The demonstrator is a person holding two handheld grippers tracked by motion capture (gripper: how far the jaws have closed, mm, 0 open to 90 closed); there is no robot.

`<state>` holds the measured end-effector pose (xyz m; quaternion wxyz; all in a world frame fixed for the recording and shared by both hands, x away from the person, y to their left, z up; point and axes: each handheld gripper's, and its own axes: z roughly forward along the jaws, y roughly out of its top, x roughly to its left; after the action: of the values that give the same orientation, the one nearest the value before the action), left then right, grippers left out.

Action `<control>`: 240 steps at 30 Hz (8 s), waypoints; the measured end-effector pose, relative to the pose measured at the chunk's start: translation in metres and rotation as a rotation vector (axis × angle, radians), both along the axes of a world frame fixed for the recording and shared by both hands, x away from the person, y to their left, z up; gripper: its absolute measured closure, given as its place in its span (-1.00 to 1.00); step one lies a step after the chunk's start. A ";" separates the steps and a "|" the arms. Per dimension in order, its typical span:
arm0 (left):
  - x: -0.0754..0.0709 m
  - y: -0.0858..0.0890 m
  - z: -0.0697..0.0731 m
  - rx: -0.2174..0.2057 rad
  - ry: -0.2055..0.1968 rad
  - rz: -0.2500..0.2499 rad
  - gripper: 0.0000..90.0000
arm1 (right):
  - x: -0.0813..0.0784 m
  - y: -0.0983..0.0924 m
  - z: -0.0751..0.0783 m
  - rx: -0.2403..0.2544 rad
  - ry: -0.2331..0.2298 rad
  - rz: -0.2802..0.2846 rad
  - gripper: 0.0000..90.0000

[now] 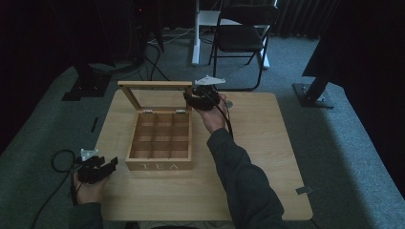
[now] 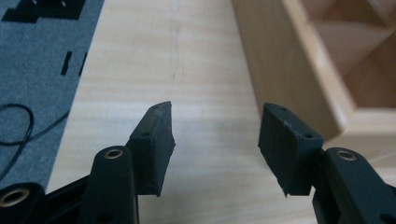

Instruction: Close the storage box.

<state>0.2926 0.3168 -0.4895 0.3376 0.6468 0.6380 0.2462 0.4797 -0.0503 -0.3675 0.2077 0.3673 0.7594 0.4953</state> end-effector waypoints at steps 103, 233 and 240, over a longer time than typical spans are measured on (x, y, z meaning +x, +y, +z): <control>0.028 -0.044 0.095 0.010 -0.195 -0.128 0.36 | -0.117 -0.010 -0.026 -0.114 -0.043 0.065 0.20; -0.028 -0.052 0.023 -0.047 -0.124 -0.149 0.16 | -0.161 -0.015 -0.116 -0.158 0.120 0.103 0.03; -0.031 -0.052 0.025 -0.044 -0.132 -0.146 0.15 | -0.160 -0.029 -0.109 -0.126 0.110 0.077 0.00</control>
<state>0.2617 0.2643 -0.4648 0.4100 0.6663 0.5711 0.2488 0.3201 -0.0793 -0.4765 0.1690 0.3507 0.8129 0.4332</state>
